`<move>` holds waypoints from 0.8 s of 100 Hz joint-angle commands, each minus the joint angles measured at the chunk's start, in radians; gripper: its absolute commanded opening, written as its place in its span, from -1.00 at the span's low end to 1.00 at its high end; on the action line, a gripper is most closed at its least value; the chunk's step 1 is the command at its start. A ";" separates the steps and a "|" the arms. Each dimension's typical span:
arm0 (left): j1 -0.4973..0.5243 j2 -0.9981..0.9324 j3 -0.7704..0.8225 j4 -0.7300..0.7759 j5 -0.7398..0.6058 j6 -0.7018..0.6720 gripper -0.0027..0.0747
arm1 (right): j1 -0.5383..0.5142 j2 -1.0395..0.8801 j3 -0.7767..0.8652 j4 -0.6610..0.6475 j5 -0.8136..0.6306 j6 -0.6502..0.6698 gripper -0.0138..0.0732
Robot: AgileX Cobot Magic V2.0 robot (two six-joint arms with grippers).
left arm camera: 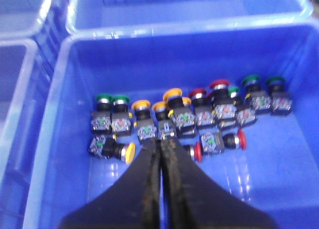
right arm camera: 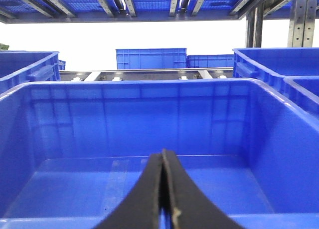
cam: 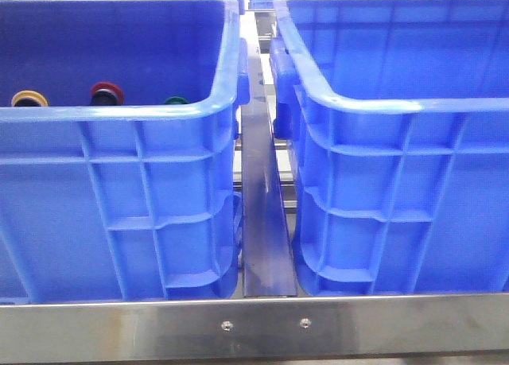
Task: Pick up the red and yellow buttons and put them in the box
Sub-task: 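Lower the left gripper into the button bin toward a red-capped button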
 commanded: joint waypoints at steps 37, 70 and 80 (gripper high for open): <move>-0.007 0.148 -0.050 -0.036 -0.036 0.004 -0.63 | 0.000 -0.020 0.005 -0.008 -0.081 -0.001 -0.84; -0.007 0.148 -0.050 -0.079 -0.037 -0.005 0.59 | 0.000 -0.020 0.005 -0.008 -0.081 -0.001 -0.84; -0.007 0.171 -0.050 -0.143 -0.045 0.023 0.58 | 0.000 -0.020 0.005 -0.008 -0.081 -0.001 -0.84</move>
